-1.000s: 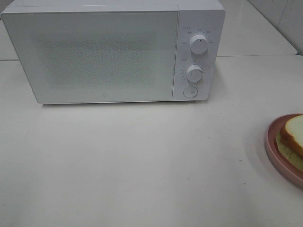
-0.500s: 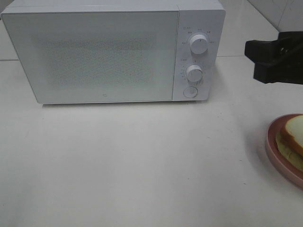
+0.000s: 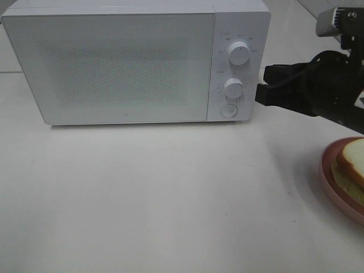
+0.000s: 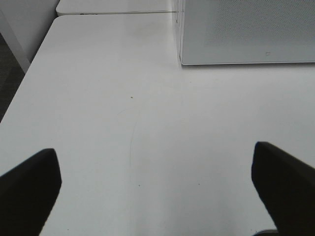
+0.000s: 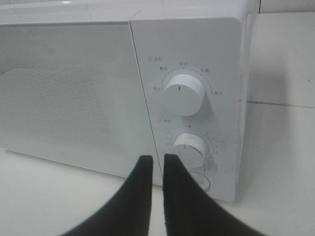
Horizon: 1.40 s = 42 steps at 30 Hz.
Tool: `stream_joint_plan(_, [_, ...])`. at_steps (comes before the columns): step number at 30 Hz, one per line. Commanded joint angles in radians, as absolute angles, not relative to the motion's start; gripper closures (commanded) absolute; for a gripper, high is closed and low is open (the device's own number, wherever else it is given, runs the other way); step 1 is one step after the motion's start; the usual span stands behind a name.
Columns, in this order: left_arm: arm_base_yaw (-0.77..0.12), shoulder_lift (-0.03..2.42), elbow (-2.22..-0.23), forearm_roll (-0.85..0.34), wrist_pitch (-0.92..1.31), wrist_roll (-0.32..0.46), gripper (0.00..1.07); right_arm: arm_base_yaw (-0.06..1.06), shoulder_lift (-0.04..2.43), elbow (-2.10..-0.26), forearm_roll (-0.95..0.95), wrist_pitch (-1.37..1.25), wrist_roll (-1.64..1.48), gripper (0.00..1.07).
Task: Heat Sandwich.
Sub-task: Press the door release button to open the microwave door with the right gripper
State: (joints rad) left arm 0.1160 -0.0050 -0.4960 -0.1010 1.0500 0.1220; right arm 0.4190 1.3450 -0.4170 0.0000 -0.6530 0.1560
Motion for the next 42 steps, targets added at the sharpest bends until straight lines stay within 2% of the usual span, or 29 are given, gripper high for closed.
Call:
stream_joint_plan(1, [0.120, -0.027, -0.493, -0.109, 1.038, 0.117, 0.09, 0.422, 1.414, -0.417, -0.067, -0.736, 0.238, 1.07])
stream_joint_plan(10, [0.120, -0.027, -0.493, -0.109, 1.038, 0.117, 0.09, 0.422, 1.623, -0.417, -0.089, -0.961, 0.405, 1.07])
stream_joint_plan(21, [0.120, -0.027, -0.493, -0.109, 1.038, 0.117, 0.09, 0.422, 1.881, -0.418, -0.083, -1.359, 0.985, 1.07])
stream_joint_plan(27, [0.120, -0.027, -0.493, -0.109, 1.038, 0.117, 0.09, 0.422, 1.981, -0.430, -0.055, -1.358, 1.273, 1.07])
stream_joint_plan(42, [0.120, -0.027, -0.493, -0.109, 1.038, 0.117, 0.09, 0.422, 1.990, -0.504, 0.014, -1.290, 1.486, 1.07])
